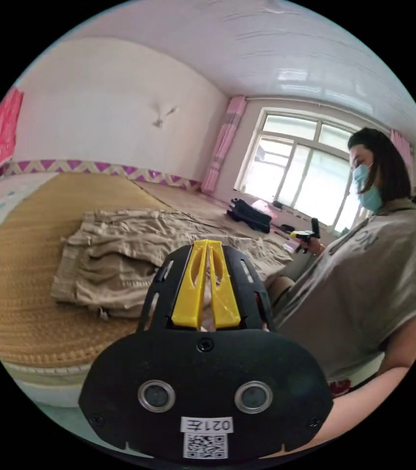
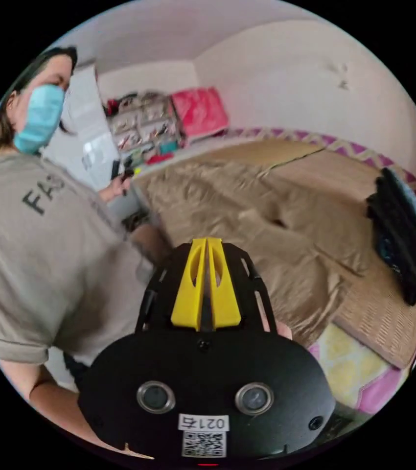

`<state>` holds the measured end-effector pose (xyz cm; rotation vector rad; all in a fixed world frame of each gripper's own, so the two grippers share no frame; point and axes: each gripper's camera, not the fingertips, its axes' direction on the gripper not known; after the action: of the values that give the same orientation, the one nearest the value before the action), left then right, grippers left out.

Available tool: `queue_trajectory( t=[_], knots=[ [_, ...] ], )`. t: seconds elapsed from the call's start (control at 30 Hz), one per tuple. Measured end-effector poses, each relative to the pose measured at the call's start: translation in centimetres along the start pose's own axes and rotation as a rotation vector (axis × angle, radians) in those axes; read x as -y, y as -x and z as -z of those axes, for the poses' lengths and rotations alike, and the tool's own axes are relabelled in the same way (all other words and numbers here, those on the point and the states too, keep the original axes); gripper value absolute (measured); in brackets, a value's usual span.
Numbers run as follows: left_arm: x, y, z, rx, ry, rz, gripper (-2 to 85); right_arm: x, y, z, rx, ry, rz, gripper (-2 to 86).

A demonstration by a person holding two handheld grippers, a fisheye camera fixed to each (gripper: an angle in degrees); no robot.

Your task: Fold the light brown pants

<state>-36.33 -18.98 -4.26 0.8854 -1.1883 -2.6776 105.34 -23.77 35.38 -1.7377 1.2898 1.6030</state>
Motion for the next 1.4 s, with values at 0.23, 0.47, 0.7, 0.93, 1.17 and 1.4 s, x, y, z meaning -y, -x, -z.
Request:
queue_trajectory(
  t=[0.23, 0.47, 0.7, 0.93, 1.17, 1.4],
  knots=[
    [9.6, 5.4, -15.3, 0.146, 0.2, 0.095, -0.9, 6.3, -6.9, -9.3, -0.352, 0.256, 0.093, -1.0],
    [4.4, 16.6, -23.5, 0.186, 0.484, 0.516, -0.9, 6.8, -9.4, -18.6, -0.477, 0.541, 0.073, -1.0],
    [-0.6, 22.0, -22.4, 0.0, 0.252, 0.82, -0.9, 5.9, -9.3, -17.3, -0.467, 0.512, -0.001, -1.0],
    [-0.3, 25.0, -24.7, 0.054, 0.161, 0.886, -0.9, 9.3, -14.4, -19.3, -0.461, 0.481, -0.036, -1.0],
    [-2.1, 25.7, -22.6, 0.085, 0.087, 0.905, -0.9, 14.9, -16.5, -18.7, -0.456, 0.353, -0.083, -1.0],
    [6.2, 19.1, -30.4, -0.116, 0.15, 0.595, -0.9, 20.4, -20.1, -25.0, -0.404, 0.444, -0.118, -1.0]
  ],
)
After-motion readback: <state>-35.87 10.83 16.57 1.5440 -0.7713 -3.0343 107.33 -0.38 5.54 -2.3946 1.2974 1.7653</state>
